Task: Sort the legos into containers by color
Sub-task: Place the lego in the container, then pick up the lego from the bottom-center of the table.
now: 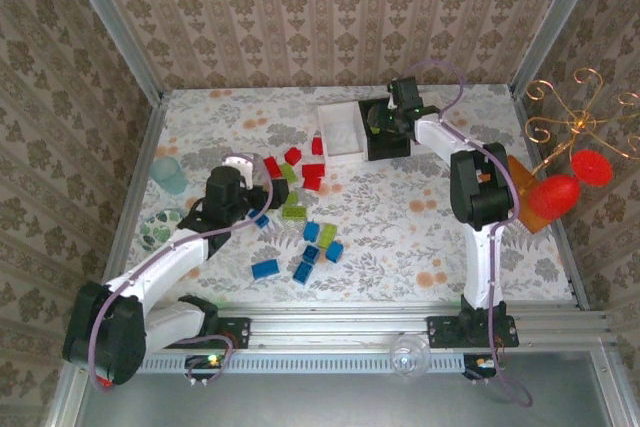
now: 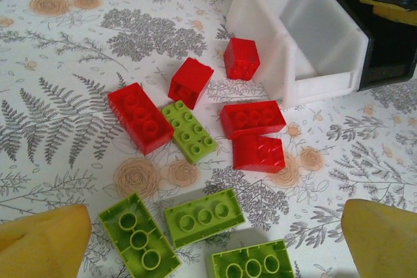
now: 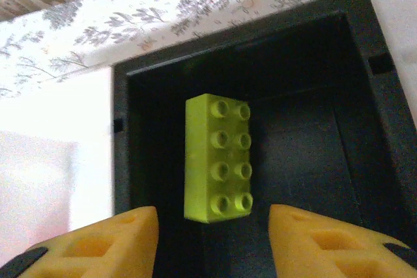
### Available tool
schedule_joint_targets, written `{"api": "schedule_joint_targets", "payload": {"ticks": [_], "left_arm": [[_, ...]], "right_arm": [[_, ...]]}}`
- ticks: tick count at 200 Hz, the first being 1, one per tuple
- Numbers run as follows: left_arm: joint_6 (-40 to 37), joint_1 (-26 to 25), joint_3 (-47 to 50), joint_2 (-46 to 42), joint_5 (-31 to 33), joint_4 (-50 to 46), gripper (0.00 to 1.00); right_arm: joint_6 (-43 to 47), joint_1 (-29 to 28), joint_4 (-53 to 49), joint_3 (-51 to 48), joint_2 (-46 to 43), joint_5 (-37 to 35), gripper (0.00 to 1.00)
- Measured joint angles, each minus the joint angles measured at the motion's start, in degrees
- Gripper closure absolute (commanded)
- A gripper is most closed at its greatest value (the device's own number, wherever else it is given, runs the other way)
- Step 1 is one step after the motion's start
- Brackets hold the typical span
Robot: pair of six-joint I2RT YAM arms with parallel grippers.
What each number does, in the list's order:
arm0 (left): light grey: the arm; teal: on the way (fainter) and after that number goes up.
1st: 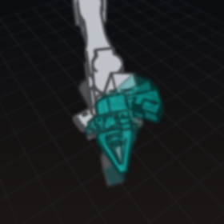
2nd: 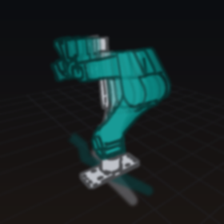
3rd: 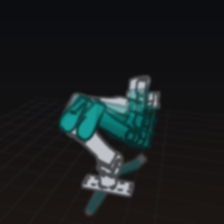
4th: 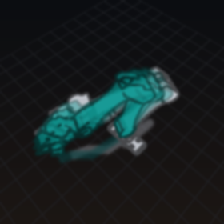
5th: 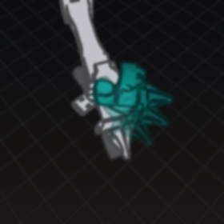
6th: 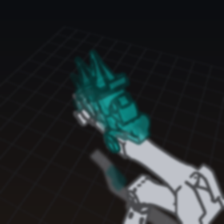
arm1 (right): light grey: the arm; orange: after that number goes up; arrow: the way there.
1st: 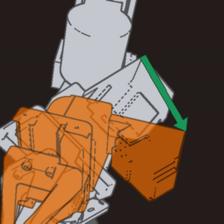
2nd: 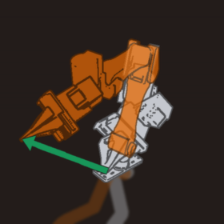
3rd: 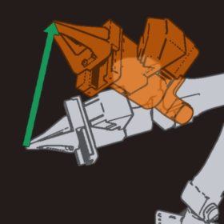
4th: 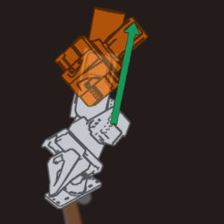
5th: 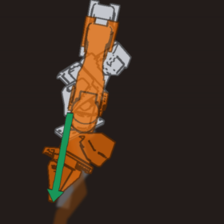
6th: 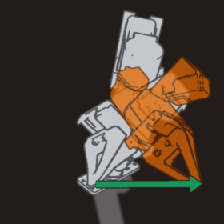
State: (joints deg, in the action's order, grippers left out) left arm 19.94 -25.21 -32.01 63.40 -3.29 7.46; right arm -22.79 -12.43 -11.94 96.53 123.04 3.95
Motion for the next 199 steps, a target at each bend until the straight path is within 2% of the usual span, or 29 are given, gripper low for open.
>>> {"api": "schedule_joint_targets", "payload": {"ticks": [19, 40, 59, 80, 90, 110, 154, 174, 199], "left_arm": [[-0.02, -0.11, -0.02, -0.02, 0.04, -0.37, 0.00], [-0.02, -0.09, 0.00, -0.02, 0.09, -1.29, 0.00], [-0.07, 0.52, 0.20, -0.24, 0.07, -1.99, 0.00], [-0.04, 2.32, 1.31, -0.94, 0.04, -2.14, 0.00], [-0.04, 3.37, 1.99, -1.25, 0.02, -2.14, 0.00], [-0.04, 4.81, 2.75, -1.29, 0.04, -2.19, 0.00], [-0.04, 5.07, 3.15, -2.49, 0.00, -2.16, 0.00], [-0.04, 5.07, 3.15, -2.93, 0.02, -2.16, 0.00], [-0.04, 5.07, 3.15, -2.93, 0.00, -2.16, 0.00]], "right_arm": [[-0.20, -0.24, 1.92, -7.91, -7.13, 2.62, 0.45], [0.31, -2.89, 3.23, -20.50, -20.11, 3.58, 0.39], [3.80, -11.23, 3.19, -30.10, -31.21, 2.54, 0.32], [9.42, -23.47, 2.86, -37.88, -37.42, 2.05, 0.23], [11.63, -28.39, 2.56, -41.11, -38.25, 1.84, 0.21], [15.13, -34.29, 0.81, -46.40, -37.86, 1.55, 0.18], [18.67, -40.76, 0.24, -50.64, -34.80, 0.72, 0.16], [19.69, -41.11, 0.87, -50.62, -31.61, 0.24, 0.22], [20.81, -41.05, 1.29, -49.66, -28.85, -1.31, 0.39]]}}
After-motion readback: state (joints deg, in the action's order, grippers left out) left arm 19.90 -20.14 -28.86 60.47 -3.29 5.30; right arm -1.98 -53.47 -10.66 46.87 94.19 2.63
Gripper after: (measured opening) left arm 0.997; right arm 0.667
